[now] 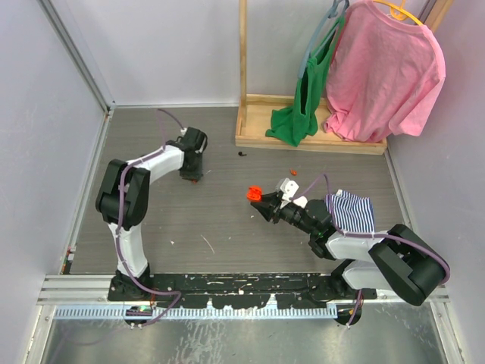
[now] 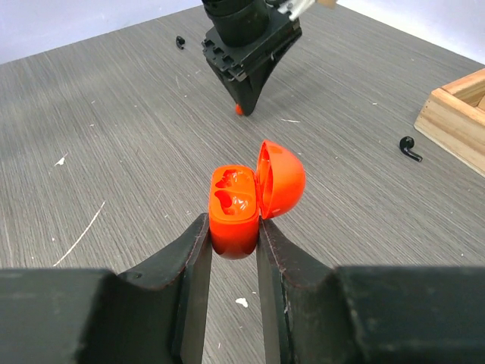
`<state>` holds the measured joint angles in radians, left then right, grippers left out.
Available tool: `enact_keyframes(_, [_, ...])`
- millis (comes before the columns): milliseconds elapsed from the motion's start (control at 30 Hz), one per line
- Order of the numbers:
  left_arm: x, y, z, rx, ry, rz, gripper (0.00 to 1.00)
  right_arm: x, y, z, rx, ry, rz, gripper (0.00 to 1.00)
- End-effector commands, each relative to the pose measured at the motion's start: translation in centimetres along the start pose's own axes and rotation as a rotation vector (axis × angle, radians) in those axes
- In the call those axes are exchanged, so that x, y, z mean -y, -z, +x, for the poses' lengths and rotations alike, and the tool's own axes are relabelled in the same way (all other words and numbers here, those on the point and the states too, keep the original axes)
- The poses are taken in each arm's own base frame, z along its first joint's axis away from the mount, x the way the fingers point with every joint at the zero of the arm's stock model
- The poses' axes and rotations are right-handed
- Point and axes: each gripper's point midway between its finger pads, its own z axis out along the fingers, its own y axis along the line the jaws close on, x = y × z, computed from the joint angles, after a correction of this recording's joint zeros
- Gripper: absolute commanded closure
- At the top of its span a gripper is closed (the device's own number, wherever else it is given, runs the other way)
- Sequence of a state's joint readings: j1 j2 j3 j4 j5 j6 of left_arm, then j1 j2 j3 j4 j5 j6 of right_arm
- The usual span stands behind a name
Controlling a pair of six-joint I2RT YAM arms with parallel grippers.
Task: Insert the wireless bluetooth earbuds into the charging case
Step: Move the earbud to the center of the board.
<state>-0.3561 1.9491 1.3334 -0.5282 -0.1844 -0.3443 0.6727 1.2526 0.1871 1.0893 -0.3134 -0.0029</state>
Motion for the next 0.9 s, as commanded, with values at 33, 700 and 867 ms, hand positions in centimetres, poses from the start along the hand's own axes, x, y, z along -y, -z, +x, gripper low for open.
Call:
enact_keyframes(33, [3.8,2.4,4.2,-0.092,-0.237,0.113,0.84,0.5,-0.7,-2.7,0.084,0.046,0.023,0.99])
enact_keyframes(700, [8.0,5.9,11.0,-0.101,-0.465,0.164,0.72,0.8,-0.7,-2.6,0.079,0.053,0.033,0.99])
enact_keyframes(867, [7.8,6.3,10.9,-0.09,-0.461,0.151,0.62,0.7,-0.7,-2.5,0.076,0.051,0.028,0.99])
